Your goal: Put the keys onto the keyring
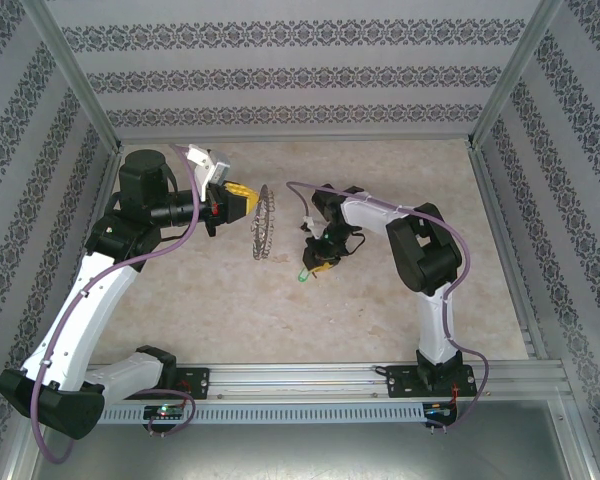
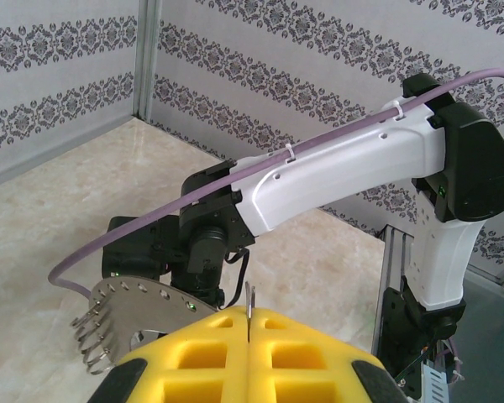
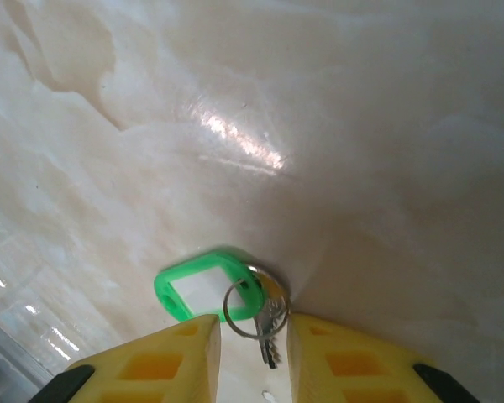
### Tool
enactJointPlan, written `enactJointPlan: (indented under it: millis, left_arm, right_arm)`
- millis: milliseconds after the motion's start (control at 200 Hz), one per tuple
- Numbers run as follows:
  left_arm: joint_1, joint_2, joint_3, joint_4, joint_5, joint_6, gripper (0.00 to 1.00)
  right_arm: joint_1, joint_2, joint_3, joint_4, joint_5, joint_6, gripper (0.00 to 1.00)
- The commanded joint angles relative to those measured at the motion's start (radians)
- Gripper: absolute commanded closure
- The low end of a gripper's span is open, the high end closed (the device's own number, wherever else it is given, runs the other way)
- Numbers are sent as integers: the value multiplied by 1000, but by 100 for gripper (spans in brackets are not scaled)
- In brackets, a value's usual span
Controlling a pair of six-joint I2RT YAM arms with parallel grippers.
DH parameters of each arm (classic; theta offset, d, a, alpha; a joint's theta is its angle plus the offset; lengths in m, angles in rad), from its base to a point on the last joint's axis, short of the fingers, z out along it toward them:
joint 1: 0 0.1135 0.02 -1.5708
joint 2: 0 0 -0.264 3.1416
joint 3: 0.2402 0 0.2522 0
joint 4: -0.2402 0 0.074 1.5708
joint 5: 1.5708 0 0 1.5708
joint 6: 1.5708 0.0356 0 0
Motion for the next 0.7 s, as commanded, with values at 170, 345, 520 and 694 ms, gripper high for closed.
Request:
enactJointPlan:
  millis: [170, 345, 520, 694]
  left_arm:
    - [11, -11, 8, 56, 29, -14, 100]
    - [10, -12, 10, 52, 25, -12, 100]
    - [10, -10, 11, 51, 26, -9, 100]
    - [12, -10, 10, 51, 24, -8, 100]
  right_arm:
    - [10, -16, 4, -32, 5, 1, 72]
    - [9, -20, 32, -47, 43, -9, 72]
    - [12, -5, 48, -41, 25, -5, 72]
    - [14, 6, 69, -37, 12, -3, 75]
